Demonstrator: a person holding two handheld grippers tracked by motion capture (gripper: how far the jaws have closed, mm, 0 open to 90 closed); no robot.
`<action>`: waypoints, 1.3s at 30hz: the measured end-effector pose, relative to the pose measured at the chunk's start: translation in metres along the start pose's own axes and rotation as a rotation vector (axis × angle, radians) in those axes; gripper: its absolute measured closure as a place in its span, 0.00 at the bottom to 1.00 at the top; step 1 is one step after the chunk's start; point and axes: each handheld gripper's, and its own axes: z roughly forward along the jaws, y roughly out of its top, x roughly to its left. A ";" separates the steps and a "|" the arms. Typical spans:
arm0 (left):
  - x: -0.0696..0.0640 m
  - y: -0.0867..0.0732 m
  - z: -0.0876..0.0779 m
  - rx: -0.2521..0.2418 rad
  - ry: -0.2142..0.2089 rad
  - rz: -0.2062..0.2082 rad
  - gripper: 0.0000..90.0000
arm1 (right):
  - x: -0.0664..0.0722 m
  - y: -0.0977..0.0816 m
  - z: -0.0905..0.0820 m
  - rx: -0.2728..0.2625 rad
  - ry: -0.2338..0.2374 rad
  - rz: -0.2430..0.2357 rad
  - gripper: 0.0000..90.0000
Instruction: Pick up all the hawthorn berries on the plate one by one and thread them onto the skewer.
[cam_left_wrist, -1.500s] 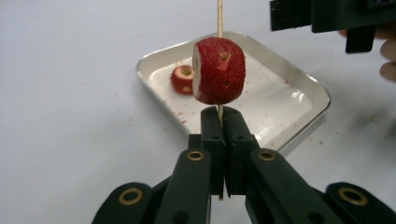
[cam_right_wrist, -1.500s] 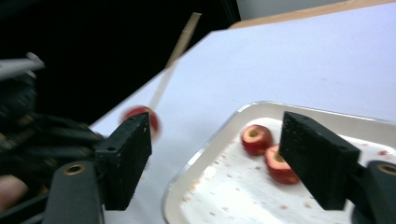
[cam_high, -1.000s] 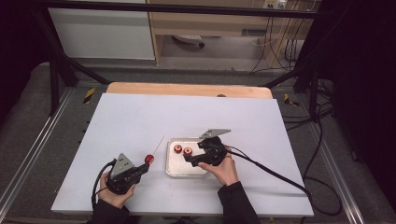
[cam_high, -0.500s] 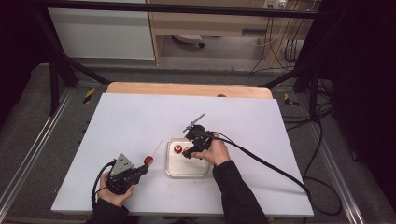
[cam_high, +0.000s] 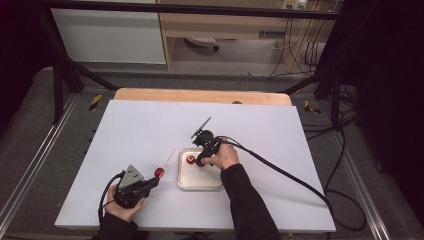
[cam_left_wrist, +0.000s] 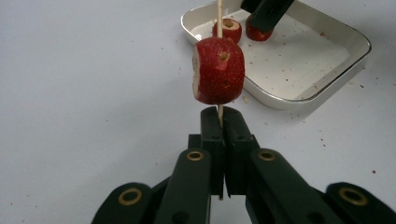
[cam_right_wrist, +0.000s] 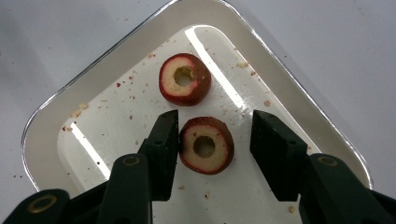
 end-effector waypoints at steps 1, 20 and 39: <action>0.000 0.000 0.000 0.001 0.001 0.002 0.98 | -0.001 0.000 0.000 0.004 0.005 0.003 0.60; -0.002 0.000 0.000 -0.004 0.004 0.004 0.98 | 0.004 -0.001 -0.021 -0.011 0.052 0.068 0.69; -0.009 0.002 -0.001 -0.033 0.004 0.004 0.98 | 0.017 -0.053 -0.061 -0.517 0.226 0.217 0.69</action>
